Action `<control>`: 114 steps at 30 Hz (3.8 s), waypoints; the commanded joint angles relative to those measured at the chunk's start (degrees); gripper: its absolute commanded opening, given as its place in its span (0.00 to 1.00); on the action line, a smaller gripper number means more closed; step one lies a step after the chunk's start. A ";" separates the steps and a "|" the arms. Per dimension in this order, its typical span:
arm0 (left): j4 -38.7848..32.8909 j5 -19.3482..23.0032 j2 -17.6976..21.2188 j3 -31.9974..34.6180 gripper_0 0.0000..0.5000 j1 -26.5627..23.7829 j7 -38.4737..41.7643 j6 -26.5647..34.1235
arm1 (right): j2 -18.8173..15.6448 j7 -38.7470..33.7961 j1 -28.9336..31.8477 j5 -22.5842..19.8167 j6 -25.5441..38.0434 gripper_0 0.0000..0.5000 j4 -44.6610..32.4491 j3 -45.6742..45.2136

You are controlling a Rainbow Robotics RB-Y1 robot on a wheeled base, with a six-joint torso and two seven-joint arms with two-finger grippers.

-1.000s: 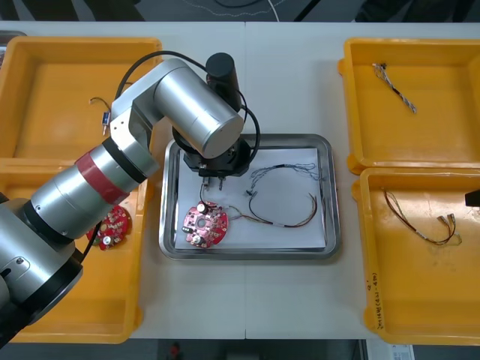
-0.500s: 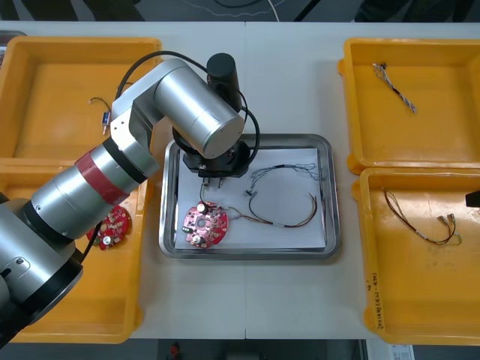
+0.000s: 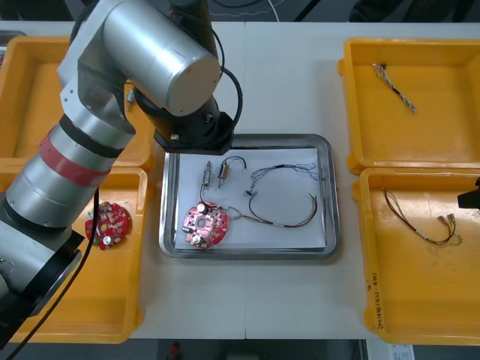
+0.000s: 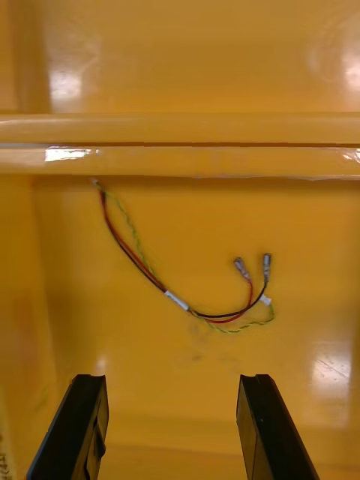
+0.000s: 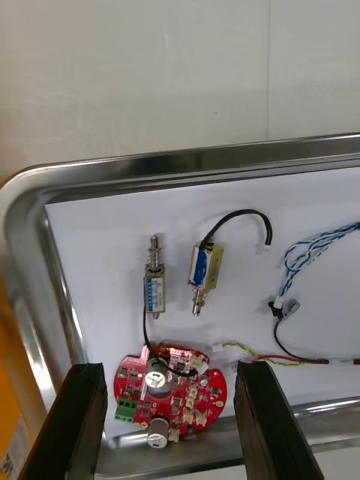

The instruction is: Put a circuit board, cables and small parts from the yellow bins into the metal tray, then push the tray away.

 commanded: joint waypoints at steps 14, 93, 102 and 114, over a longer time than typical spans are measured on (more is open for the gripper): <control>-17.30 2.02 6.03 17.74 1.00 10.25 -8.89 0.98 | -12.00 -1.18 -9.30 -14.94 0.16 1.00 -1.01 17.66; -25.83 14.94 24.31 40.76 1.00 36.62 -21.46 0.98 | 10.33 7.78 -42.52 21.10 -25.64 0.00 15.08 97.03; -25.83 14.94 24.31 40.76 1.00 36.62 -21.46 0.98 | 9.18 8.13 -44.36 22.50 -25.55 0.00 15.25 97.12; -25.83 14.94 24.31 40.76 1.00 36.62 -21.46 0.98 | 9.10 8.75 -50.52 22.50 -25.81 0.00 19.65 97.03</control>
